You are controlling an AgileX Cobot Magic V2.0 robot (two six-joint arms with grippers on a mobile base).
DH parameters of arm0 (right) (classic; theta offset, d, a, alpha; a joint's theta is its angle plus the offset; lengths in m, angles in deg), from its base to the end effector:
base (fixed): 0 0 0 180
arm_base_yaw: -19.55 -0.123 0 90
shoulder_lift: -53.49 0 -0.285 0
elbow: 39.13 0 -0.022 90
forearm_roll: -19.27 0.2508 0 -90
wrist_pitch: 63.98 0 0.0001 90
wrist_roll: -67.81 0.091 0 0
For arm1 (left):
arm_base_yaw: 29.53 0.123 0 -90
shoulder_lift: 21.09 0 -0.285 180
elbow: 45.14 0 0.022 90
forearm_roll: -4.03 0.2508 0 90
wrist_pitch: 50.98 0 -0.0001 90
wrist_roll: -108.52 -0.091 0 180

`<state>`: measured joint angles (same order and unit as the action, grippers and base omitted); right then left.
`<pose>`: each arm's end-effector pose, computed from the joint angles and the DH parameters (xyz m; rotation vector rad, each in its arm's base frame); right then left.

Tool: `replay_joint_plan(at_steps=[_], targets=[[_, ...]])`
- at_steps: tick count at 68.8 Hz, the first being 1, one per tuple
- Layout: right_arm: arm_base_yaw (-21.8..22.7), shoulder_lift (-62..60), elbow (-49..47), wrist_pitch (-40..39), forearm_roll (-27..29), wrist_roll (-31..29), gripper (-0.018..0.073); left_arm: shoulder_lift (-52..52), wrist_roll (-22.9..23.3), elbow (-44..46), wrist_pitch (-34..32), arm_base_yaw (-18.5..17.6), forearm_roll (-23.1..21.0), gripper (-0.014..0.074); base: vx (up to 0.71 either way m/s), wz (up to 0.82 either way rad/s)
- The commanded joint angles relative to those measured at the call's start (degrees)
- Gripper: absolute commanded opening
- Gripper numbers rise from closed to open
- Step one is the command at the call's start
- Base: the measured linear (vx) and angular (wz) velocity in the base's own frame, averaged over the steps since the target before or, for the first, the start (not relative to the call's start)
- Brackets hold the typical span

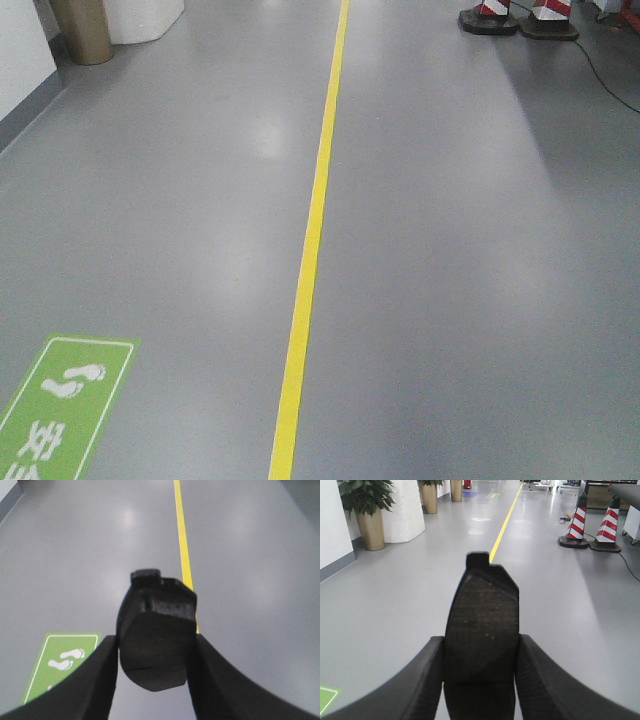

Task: Move and align brake pads A on conveyor
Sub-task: 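Turn the base away from the steel table holding both pads, then drive along the yellow floor line to the black conveyor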

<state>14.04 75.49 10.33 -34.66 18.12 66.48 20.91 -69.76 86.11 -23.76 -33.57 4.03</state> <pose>0.0557 0.0045 0.3133 -0.1132 1.7553 0.0317 0.1193 -0.0084 0.2896 0.0417 2.0591 -0.0622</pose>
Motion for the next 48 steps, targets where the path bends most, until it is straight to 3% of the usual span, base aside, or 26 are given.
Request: replay_joint_plan(at_steps=[1,48], targets=[[0.0,0.5,-1.6,-5.2,-0.4,-0.6,-0.0006,0.2,0.6,1.8,-5.3,-0.2,-0.6,-0.0006,0.35,0.00],[0.0,0.5,-1.6,-5.2,-0.4,-0.6,-0.0006,0.2,0.6,1.8,-5.3,-0.2,-0.6,-0.0006,0.55,-0.18]])
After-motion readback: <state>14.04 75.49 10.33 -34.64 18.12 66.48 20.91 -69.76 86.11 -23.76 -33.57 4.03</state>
